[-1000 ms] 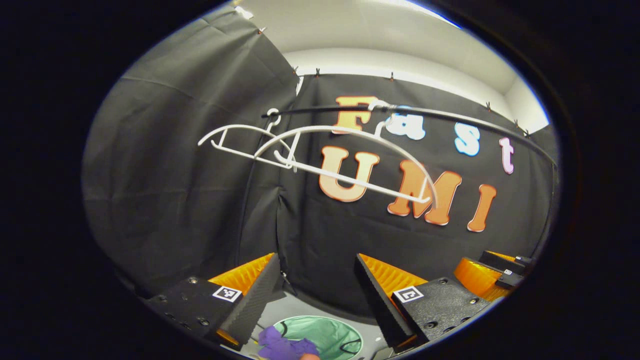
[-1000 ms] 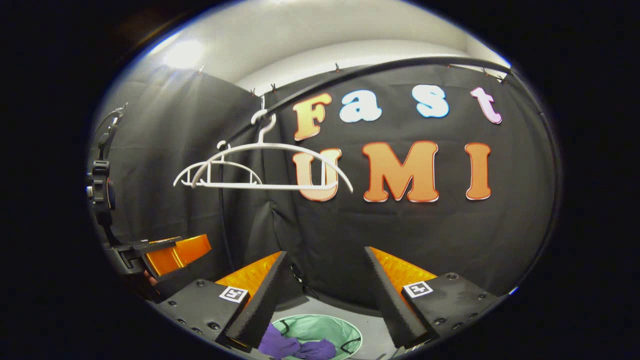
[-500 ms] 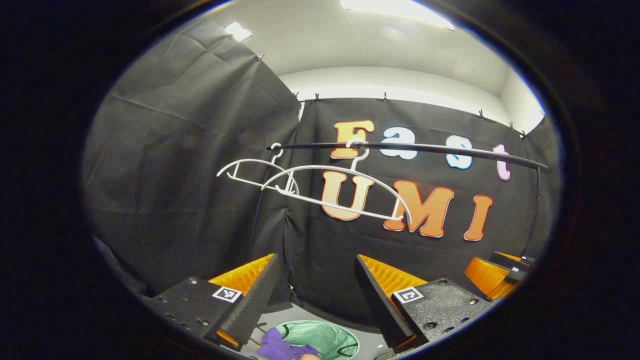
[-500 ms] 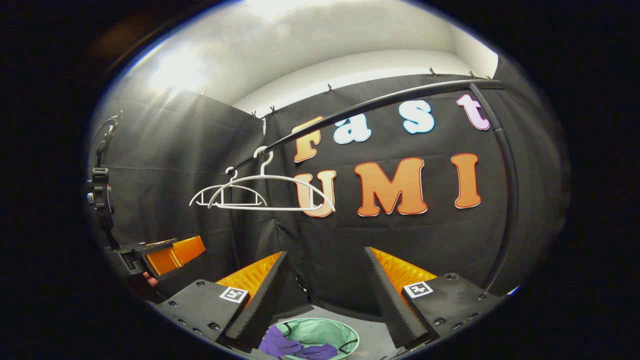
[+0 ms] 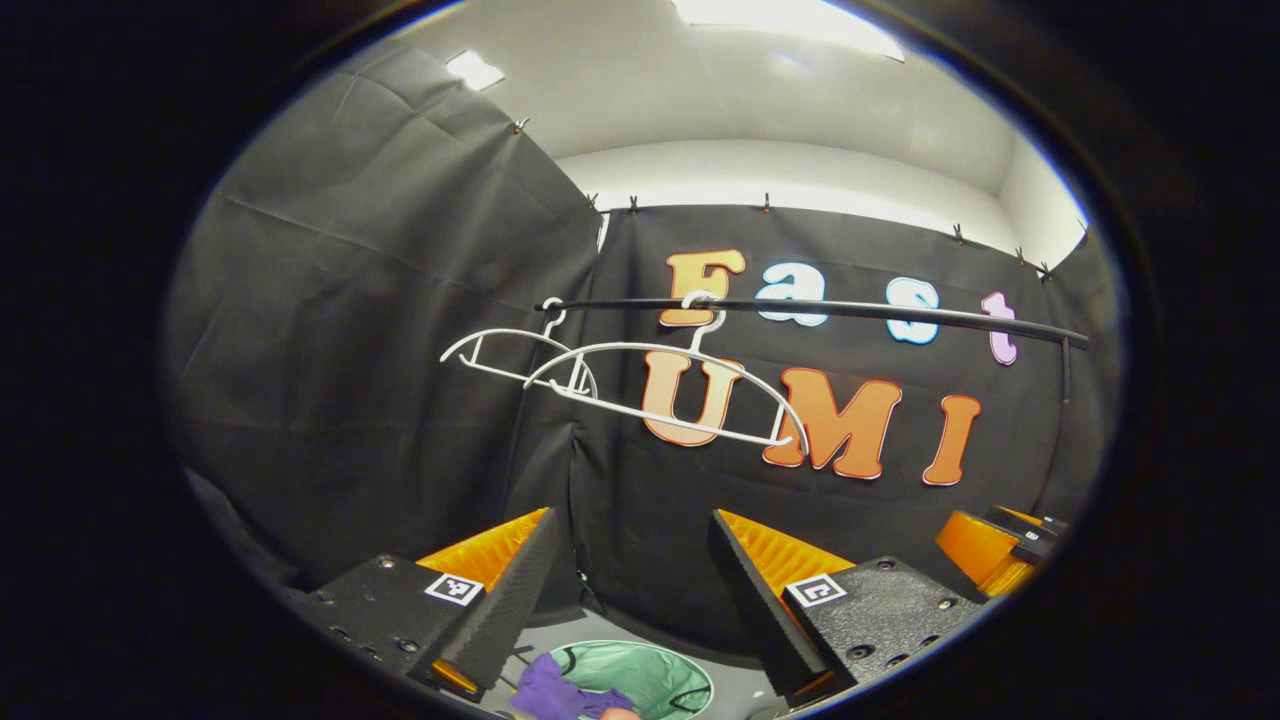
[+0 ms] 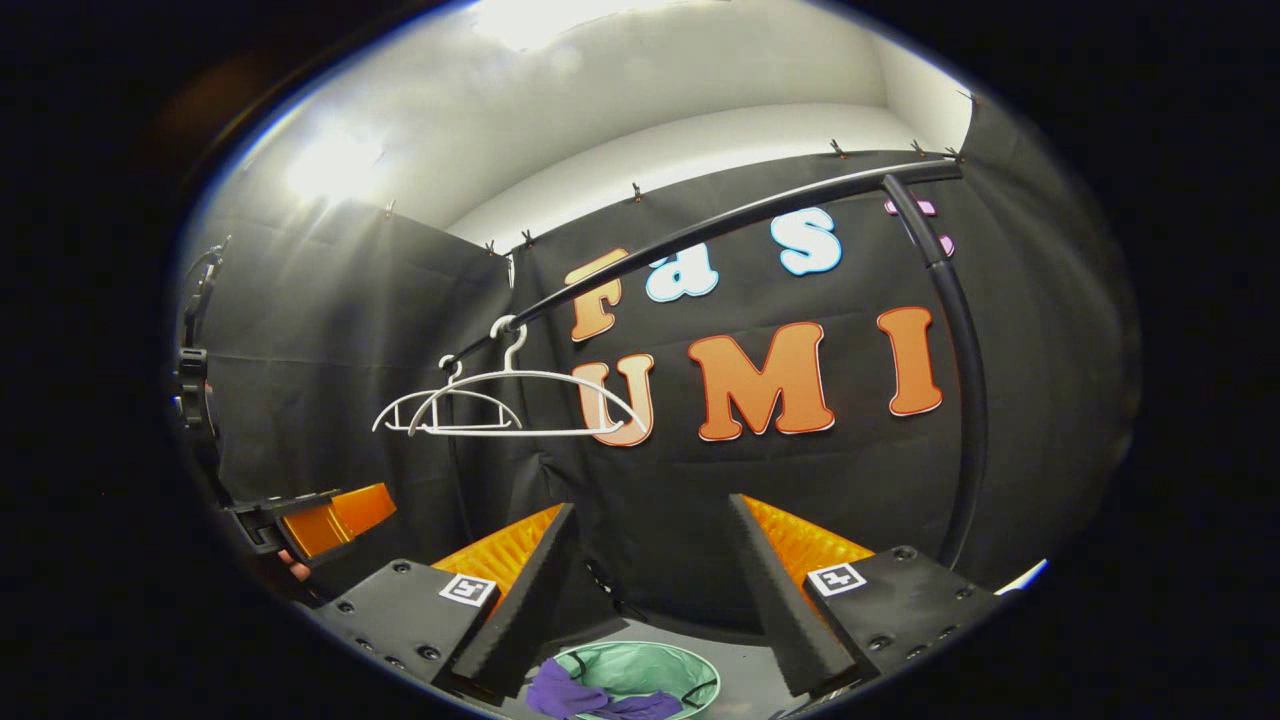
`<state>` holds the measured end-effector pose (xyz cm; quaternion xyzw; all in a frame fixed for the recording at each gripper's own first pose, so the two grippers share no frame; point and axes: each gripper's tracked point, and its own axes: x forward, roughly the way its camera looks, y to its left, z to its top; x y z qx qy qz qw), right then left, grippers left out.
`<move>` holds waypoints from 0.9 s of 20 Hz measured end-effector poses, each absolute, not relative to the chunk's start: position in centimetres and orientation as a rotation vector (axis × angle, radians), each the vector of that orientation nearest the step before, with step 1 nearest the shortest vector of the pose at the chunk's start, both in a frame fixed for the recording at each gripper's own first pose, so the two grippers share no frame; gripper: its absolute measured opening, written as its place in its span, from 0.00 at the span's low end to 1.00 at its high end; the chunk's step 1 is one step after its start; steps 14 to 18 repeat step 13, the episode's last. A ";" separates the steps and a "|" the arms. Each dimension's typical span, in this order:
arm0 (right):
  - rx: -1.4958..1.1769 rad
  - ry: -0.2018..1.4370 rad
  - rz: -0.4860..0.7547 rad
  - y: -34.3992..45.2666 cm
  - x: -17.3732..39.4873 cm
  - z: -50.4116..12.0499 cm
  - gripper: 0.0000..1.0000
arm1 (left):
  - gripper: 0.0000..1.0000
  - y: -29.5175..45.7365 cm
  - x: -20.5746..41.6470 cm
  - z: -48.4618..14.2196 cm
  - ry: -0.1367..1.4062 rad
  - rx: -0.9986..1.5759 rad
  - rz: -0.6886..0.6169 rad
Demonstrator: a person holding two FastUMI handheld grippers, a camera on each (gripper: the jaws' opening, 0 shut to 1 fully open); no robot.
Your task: Grasp the clothes on the hanger with both hands and then place them into the laundry hamper below.
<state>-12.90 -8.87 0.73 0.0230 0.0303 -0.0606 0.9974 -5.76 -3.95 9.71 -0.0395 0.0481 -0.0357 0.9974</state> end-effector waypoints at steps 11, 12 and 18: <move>0.008 0.042 -0.150 -9.9 -12.5 1.3 0.98 | 0.93 -3.7 -4.7 10.6 0.068 -0.063 -0.069; 0.005 0.040 -0.152 -10.0 -12.5 1.3 0.98 | 0.92 -3.9 -4.6 10.9 0.062 -0.067 -0.072; 0.006 0.041 -0.154 -10.1 -12.6 1.3 0.98 | 0.95 -4.0 -4.4 11.0 0.061 -0.073 -0.075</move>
